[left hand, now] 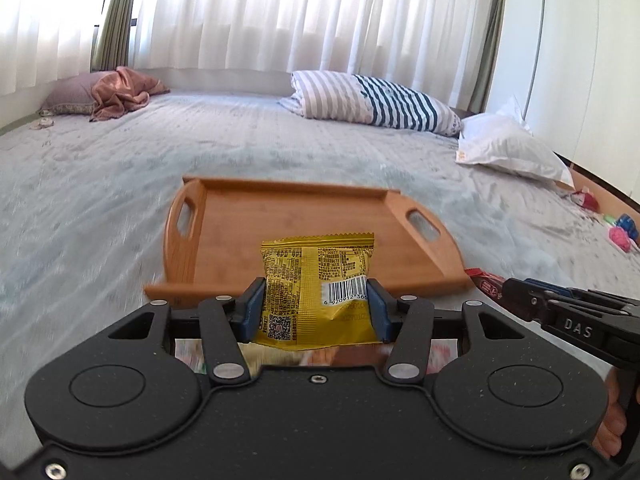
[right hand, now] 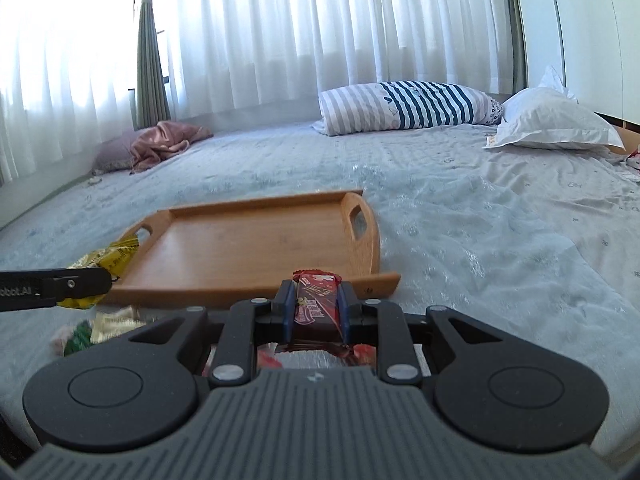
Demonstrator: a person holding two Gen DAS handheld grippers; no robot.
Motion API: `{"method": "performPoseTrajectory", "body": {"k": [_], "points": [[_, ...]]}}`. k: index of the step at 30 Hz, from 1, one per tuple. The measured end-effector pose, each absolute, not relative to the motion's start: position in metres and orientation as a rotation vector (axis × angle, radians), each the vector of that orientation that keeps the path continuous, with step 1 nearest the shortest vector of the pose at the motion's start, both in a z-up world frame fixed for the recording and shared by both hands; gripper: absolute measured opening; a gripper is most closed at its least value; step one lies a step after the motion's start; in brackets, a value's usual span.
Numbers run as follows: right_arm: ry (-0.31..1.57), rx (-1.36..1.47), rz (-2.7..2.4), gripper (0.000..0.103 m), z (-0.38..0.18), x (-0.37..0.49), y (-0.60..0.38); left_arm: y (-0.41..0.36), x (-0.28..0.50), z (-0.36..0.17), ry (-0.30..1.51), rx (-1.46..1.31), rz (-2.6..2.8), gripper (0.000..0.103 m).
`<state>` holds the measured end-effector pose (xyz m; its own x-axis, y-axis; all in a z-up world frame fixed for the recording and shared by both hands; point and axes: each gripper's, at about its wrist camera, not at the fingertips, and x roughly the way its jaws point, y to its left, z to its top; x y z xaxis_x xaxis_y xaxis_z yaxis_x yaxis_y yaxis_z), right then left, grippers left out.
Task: Organize snacks
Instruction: 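Carry the yellow bag and red bar onto the wooden tray with both grippers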
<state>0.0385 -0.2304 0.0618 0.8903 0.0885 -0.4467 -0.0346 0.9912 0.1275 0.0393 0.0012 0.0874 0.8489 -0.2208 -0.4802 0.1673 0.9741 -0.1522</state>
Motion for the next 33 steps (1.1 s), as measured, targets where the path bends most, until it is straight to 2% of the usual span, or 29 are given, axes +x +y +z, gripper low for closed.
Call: {"method": "performPoseTrajectory", "body": {"k": [9, 19, 33], "points": [[0.510, 0.172, 0.122, 0.026, 0.070, 0.105, -0.234, 0.000, 0.118, 0.093, 0.550, -0.167, -0.187, 0.050], [0.644, 0.205, 0.132, 0.026, 0.051, 0.193, -0.231, -0.009, 0.207, 0.062, 0.682, -0.194, -0.138, 0.049], [0.709, 0.206, 0.156, 0.026, 0.028, 0.231, -0.220, -0.029, 0.246, 0.028, 0.739, -0.112, -0.083, 0.050]]}}
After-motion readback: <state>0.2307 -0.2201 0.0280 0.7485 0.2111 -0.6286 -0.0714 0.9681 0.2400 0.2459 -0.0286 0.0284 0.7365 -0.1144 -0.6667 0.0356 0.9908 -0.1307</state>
